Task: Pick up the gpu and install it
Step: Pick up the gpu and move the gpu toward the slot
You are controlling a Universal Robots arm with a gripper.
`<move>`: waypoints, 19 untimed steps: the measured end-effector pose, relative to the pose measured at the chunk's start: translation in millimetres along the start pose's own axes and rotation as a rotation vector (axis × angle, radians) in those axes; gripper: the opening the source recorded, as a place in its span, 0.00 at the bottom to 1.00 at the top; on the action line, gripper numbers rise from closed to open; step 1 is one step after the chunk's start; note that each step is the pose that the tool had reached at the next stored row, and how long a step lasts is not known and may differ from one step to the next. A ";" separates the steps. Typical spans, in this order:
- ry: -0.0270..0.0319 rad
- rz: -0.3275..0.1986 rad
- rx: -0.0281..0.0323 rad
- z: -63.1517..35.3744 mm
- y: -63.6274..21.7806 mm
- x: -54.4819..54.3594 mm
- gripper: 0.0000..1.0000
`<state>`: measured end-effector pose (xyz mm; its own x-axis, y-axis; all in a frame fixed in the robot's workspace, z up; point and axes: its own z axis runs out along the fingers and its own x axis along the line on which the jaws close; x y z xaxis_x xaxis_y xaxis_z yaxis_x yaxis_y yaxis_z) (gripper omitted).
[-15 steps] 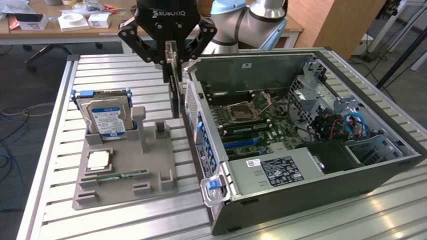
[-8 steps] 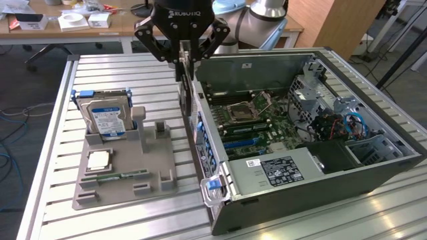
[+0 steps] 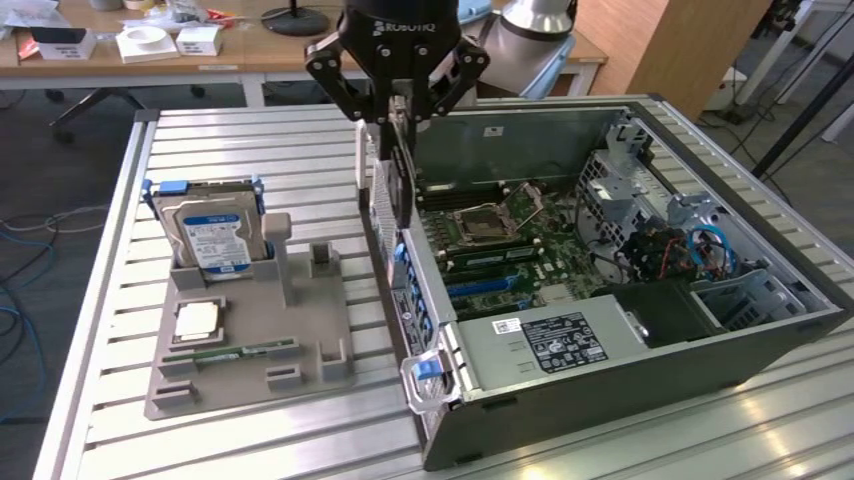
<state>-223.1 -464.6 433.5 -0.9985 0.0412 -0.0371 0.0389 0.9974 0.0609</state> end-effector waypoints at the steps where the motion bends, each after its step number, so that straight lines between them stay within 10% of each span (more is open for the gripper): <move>1: 0.0000 0.000 -0.0006 0.1 0.1 -2.9 0.26; 19: 0.0004 0.000 -0.0079 2.2 2.3 -57.3 0.26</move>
<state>-165.7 -464.5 433.6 -0.9985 0.0416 -0.0366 0.0390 0.9969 0.0688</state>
